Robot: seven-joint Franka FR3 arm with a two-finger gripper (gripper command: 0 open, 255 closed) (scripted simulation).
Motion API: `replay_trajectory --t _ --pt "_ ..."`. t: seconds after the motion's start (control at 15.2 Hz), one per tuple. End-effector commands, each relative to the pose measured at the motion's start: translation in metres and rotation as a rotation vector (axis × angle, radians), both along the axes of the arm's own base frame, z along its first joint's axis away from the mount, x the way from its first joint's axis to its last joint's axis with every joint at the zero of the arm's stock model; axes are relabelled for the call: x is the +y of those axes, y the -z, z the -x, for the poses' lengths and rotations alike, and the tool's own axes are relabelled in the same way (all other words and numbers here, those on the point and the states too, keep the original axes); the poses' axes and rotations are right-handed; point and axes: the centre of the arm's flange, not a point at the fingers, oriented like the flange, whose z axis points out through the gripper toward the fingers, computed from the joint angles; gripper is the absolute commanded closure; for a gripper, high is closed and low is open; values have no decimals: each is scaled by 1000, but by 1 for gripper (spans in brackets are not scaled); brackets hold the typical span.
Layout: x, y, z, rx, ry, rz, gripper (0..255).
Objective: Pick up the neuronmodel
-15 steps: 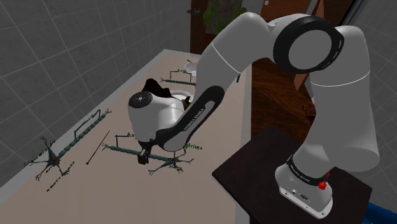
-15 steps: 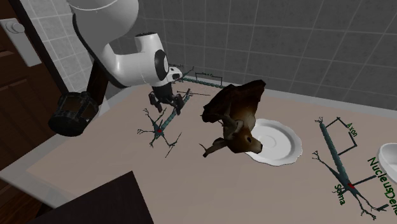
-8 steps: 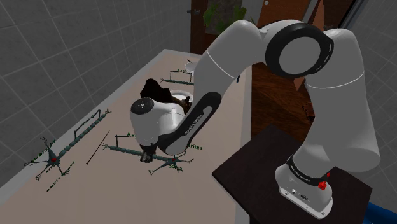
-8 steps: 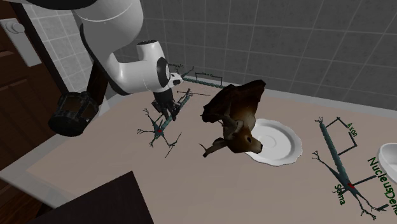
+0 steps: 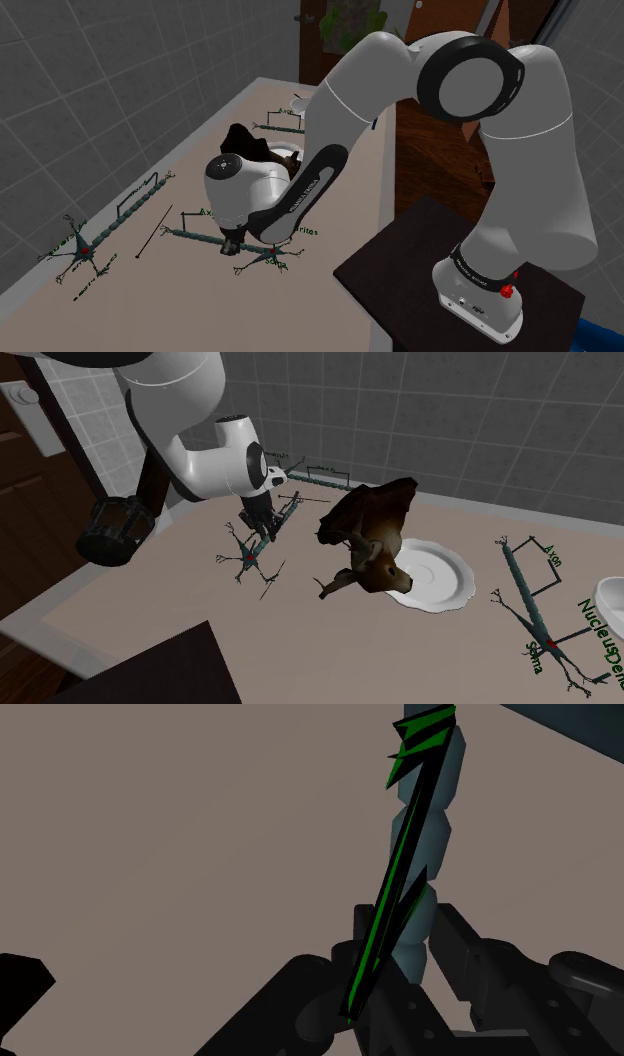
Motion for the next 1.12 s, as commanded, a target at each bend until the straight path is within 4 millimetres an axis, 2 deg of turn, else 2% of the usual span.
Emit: replay_trajectory --t 0.0,0.92,1.06 --pt "0 -5 0 0 0 0 255" --pt "0 -79 0 0 0 0 255" --pt "0 -80 0 0 0 0 255"
